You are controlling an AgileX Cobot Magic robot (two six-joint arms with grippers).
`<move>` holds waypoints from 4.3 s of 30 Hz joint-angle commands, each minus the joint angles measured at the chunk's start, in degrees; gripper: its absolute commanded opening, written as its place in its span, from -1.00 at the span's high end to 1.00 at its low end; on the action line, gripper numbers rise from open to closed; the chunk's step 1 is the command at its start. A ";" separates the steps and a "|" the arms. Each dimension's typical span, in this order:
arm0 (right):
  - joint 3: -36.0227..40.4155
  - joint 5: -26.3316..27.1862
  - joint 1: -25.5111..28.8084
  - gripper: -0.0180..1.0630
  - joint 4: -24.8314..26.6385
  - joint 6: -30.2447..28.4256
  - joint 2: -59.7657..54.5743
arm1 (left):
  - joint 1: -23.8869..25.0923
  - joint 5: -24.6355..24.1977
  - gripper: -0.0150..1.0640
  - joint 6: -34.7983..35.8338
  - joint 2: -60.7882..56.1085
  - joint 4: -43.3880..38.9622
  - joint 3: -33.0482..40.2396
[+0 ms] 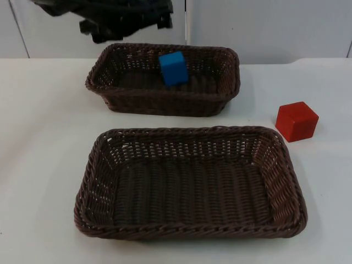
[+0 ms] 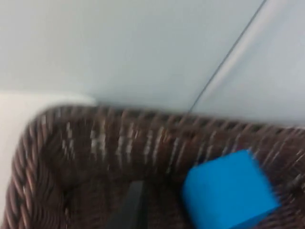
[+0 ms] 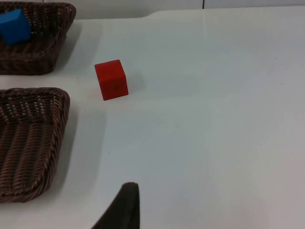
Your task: Pick up one cube with the left hand and place it into the upper basket. Pick up one cube with the right hand and place it into the lower basket.
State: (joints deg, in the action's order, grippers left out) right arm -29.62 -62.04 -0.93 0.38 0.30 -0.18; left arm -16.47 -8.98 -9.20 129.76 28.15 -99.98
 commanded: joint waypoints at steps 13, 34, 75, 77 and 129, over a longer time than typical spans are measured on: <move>0.09 0.42 0.24 -0.97 0.04 0.08 0.18 | -1.49 -1.96 -0.86 0.05 -13.05 -8.99 -0.36; 0.09 0.42 0.24 -0.97 0.04 0.08 0.18 | -1.49 -7.77 -0.86 0.05 -22.63 -14.45 -0.36; 0.09 0.42 0.24 -0.97 0.04 0.08 0.18 | -3.86 -21.77 -0.86 15.73 -30.68 -34.78 -0.26; 0.09 0.42 0.24 -0.97 0.04 0.08 0.18 | -4.29 -23.42 -0.85 17.53 -30.97 -37.05 -0.26; 0.09 0.42 0.24 -0.97 0.04 0.08 0.18 | -14.80 -41.55 -0.85 25.98 -75.46 -56.52 31.35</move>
State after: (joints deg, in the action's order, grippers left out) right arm -29.62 -62.04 -0.93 0.38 0.50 -0.18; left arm -31.24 -50.54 16.99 55.65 -28.82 -69.83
